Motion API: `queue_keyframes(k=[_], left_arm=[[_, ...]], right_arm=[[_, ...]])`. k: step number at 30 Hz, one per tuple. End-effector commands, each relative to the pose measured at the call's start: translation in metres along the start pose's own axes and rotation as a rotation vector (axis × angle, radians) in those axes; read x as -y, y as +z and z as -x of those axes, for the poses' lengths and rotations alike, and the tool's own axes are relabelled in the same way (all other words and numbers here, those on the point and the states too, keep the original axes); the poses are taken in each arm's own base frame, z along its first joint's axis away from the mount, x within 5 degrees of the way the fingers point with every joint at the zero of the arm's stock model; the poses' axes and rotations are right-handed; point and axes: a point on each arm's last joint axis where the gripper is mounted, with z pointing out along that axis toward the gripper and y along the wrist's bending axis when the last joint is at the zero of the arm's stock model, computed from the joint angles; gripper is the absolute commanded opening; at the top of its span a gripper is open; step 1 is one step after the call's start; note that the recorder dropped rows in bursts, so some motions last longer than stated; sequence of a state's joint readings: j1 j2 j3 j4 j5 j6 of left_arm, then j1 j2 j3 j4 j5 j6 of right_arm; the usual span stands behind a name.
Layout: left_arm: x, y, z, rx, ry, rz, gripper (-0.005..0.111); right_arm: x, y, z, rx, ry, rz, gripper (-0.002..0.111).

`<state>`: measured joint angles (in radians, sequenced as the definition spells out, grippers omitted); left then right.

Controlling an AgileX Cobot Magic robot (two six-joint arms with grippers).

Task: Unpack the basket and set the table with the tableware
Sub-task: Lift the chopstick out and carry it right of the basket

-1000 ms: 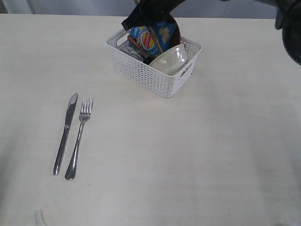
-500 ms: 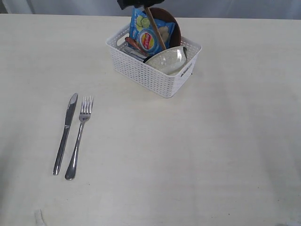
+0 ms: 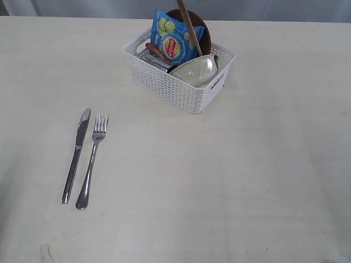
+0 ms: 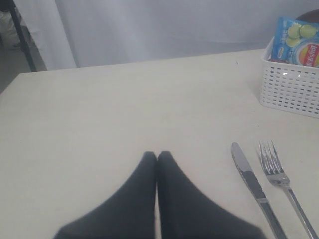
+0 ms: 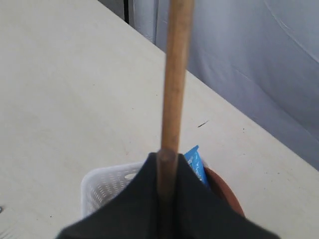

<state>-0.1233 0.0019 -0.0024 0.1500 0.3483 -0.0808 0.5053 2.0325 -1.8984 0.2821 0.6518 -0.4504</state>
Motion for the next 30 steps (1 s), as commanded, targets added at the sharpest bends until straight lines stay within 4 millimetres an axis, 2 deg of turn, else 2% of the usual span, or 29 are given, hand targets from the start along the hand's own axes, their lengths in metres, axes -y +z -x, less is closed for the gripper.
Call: queue_keyframes(k=[1,8,14,17,24,30], left_arm=[[0.0,0.0,-0.001,0.0,-0.003,-0.005,0.0],[0.0,0.0,-0.001,0.0,-0.003,-0.005,0.0],[0.0,0.0,-0.001,0.0,-0.003,-0.005,0.0],[0.0,0.0,-0.001,0.0,-0.003,-0.005,0.0],[0.0,0.0,-0.001,0.0,-0.003,-0.005,0.0],[0.0,0.0,-0.001,0.0,-0.001,-0.005,0.0]], right_arm=[[-0.001,-0.024,0.012,0.045,-0.011,-0.008,0.0],[-0.002,-0.053,0.026,0.1,-0.029,-0.026,0.0],[0.005,-0.071,0.029,0.109,-0.019,-0.041,0.0],[0.01,-0.073,0.028,0.102,0.011,-0.047,0.0],[0.013,-0.057,0.014,0.081,0.032,-0.055,0.0],[0.025,-0.06,0.014,0.101,0.04,-0.089,0.0]])
